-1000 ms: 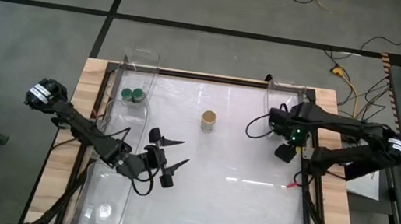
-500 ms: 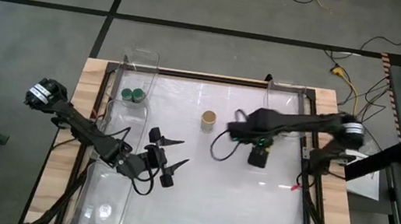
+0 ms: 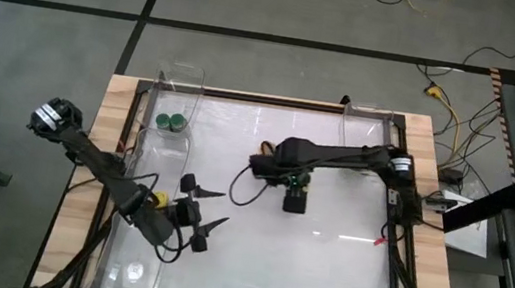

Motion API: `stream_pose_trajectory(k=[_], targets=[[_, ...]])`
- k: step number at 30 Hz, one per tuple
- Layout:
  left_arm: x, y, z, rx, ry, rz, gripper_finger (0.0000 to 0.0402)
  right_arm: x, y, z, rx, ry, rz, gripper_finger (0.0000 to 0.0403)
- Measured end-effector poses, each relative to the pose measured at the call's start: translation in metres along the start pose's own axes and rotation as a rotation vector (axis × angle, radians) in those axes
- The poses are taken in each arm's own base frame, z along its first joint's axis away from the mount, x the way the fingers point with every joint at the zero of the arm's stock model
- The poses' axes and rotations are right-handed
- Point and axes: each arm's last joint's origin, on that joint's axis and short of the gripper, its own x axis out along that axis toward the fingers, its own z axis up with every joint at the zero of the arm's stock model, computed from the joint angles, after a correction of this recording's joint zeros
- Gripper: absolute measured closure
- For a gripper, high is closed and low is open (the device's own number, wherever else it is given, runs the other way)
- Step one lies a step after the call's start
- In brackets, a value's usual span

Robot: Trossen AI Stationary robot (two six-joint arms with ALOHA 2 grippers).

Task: Sort spices by type
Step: Put the yellow spice bottle into the middle left transparent bin

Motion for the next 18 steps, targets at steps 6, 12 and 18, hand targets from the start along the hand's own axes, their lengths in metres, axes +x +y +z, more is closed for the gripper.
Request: stream_pose_trajectory(k=[6, 12, 18], targets=[[-0.005, 0.006, -0.004, 0.031, 0.052, -0.008, 0.0134, 0.003, 0.016, 0.025, 0.044, -0.026, 0.018, 0.0174], [-0.009, 0.012, -0.010, 0.055, 0.116, -0.012, 0.0134, 0.006, 0.044, 0.041, -0.006, -0.044, 0.017, 0.0177], [-0.008, 0.013, -0.015, 0.007, 0.137, -0.003, 0.0134, 0.007, 0.048, 0.049, -0.028, -0.057, 0.019, 0.0171]])
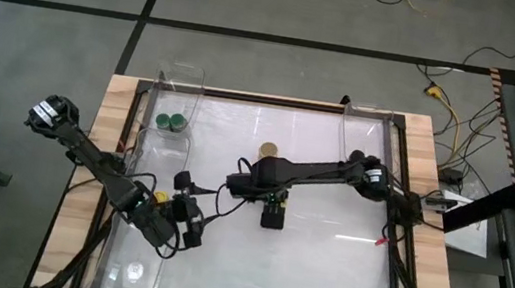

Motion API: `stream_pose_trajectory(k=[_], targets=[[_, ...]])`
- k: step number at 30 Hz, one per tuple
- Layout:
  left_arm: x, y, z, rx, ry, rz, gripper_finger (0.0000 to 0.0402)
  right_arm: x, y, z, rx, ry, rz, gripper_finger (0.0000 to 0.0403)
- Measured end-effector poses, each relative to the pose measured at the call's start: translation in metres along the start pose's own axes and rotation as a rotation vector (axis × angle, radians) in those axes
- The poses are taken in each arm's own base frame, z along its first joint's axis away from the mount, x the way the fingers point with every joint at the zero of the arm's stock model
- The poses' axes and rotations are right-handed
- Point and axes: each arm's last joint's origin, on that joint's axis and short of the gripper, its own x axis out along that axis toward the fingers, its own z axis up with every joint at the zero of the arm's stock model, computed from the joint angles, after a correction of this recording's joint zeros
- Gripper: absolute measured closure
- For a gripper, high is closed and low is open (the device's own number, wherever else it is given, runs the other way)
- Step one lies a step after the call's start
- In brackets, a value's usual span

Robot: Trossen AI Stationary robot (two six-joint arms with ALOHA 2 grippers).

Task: Sort spices by type
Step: Put the yellow spice bottle into the middle left transparent bin

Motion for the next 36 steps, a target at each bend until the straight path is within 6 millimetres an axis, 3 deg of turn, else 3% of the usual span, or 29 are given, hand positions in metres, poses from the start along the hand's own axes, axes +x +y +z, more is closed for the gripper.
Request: stream_pose_trajectory(k=[6, 21, 27, 32, 36], targets=[[0.003, -0.003, -0.005, -0.027, 0.016, -0.005, 0.0134, 0.002, 0.002, 0.000, 0.002, 0.010, 0.046, 0.0173], [0.003, -0.004, -0.006, -0.070, 0.016, -0.009, 0.0134, -0.001, 0.002, 0.002, 0.030, -0.012, 0.045, 0.0115], [0.002, -0.006, -0.003, -0.106, -0.002, -0.021, 0.0134, -0.033, 0.000, -0.010, 0.015, -0.102, 0.055, 0.0092], [0.004, -0.007, -0.001, -0.151, 0.013, -0.085, 0.0134, -0.064, 0.001, -0.034, -0.003, -0.182, 0.046, 0.0080], [0.012, -0.002, 0.001, -0.200, 0.017, -0.061, 0.0134, -0.084, 0.005, -0.060, -0.011, -0.255, -0.065, 0.0079]])
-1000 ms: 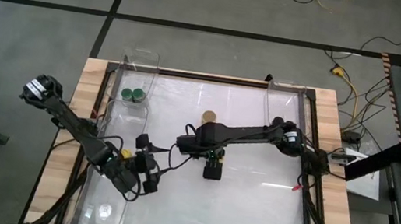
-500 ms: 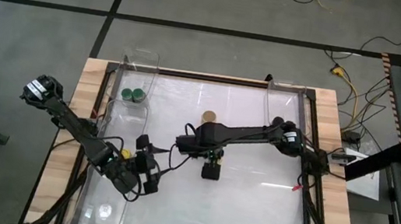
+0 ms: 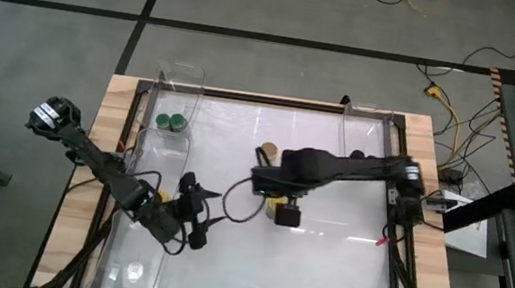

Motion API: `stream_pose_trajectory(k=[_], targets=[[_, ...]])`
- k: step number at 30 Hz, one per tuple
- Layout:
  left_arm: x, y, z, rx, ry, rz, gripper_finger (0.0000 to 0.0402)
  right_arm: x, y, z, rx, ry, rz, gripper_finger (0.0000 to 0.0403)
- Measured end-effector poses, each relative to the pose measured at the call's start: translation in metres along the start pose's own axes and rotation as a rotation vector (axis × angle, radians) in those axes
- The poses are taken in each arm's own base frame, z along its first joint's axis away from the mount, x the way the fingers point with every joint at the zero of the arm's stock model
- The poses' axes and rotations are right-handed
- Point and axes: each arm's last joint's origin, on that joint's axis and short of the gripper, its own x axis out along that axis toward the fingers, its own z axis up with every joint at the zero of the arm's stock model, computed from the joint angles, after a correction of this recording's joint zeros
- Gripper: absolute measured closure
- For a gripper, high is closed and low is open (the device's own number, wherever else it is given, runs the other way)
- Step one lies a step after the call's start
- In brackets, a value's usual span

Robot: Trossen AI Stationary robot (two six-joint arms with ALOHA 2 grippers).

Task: Sort spices by type
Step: Put the yellow spice bottle into the middle left transparent bin

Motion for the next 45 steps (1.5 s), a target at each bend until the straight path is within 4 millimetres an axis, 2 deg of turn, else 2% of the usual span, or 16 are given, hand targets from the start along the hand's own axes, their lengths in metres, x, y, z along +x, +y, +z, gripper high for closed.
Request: stream_pose_trajectory(k=[4, 7, 11, 16, 22, 25, 29, 34, 38, 45], targets=[[0.011, 0.007, 0.005, -0.034, 0.020, -0.021, 0.0134, -0.014, 0.002, -0.023, 0.013, -0.104, -0.072, 0.0085], [0.022, 0.015, 0.011, -0.068, 0.026, -0.034, 0.0134, -0.014, 0.000, -0.044, 0.038, -0.181, -0.071, 0.0087], [0.038, 0.030, 0.021, -0.070, 0.030, -0.055, 0.0134, 0.006, -0.001, -0.071, 0.076, -0.295, -0.049, 0.0084], [0.058, 0.050, 0.035, -0.041, 0.031, -0.183, 0.0134, 0.037, -0.002, -0.101, 0.109, -0.399, -0.025, 0.0076], [0.073, 0.065, 0.054, 0.061, 0.007, -0.198, 0.0134, 0.061, -0.002, -0.129, 0.143, -0.418, -0.009, 0.0081], [0.080, 0.060, 0.061, 0.135, -0.003, -0.227, 0.0134, 0.073, 0.000, -0.140, 0.150, -0.421, -0.002, 0.0088], [0.097, 0.049, 0.067, 0.131, 0.016, -0.228, 0.0134, 0.098, 0.008, -0.149, 0.107, -0.492, 0.017, 0.0096], [0.129, 0.034, 0.059, 0.179, 0.154, -0.211, 0.0134, 0.129, 0.023, -0.157, 0.045, -0.599, 0.051, 0.0095], [0.152, 0.024, 0.056, 0.218, 0.238, -0.196, 0.0134, 0.149, 0.030, -0.165, 0.070, -0.671, 0.092, 0.0084], [0.166, 0.023, 0.082, 0.230, 0.262, -0.215, 0.0134, 0.169, 0.037, -0.176, 0.140, -0.703, 0.149, 0.0074]])
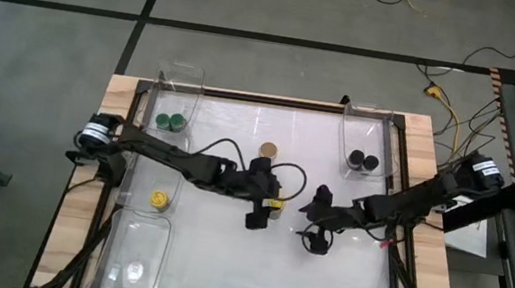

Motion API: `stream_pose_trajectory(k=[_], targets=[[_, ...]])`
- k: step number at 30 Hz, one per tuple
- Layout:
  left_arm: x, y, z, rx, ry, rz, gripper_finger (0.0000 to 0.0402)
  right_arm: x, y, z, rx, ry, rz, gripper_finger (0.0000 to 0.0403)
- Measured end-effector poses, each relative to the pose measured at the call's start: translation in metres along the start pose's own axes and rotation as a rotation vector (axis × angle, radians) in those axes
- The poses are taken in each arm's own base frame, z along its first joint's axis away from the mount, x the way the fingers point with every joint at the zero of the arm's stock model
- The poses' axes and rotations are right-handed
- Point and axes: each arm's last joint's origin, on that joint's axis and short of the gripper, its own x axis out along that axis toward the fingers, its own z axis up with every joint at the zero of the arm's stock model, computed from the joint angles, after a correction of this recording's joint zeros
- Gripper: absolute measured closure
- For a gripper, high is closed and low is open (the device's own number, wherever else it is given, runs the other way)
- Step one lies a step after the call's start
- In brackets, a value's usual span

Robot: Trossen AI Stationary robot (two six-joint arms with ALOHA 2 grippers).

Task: Sort spices by type
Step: Put the yellow spice bottle into the middle left transparent bin

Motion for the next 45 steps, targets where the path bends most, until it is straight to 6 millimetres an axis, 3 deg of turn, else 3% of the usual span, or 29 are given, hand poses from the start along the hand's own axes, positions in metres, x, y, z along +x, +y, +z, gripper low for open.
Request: stream_pose_trajectory(k=[9, 13, 19, 29, 34, 45], targets=[[0.007, 0.026, -0.004, -0.146, 0.082, -0.070, 0.0121, 0.015, 0.003, -0.013, 0.058, 0.048, -0.006, 0.0076], [0.006, 0.023, 0.004, -0.136, 0.082, -0.091, 0.0094, 0.022, 0.004, -0.015, 0.072, 0.039, -0.004, 0.0072], [0.021, 0.018, 0.004, -0.091, 0.166, -0.125, 0.0067, 0.029, 0.005, -0.015, 0.072, 0.024, -0.009, 0.0074], [0.037, 0.014, 0.018, -0.034, 0.275, -0.134, 0.0068, 0.028, 0.006, -0.016, 0.093, 0.029, -0.003, 0.0074], [0.047, 0.013, 0.015, -0.030, 0.363, -0.128, 0.0068, 0.028, 0.006, -0.017, 0.092, 0.033, -0.005, 0.0078], [0.050, 0.012, 0.015, -0.034, 0.394, -0.124, 0.0068, 0.028, 0.006, -0.017, 0.091, 0.036, -0.002, 0.0078]])
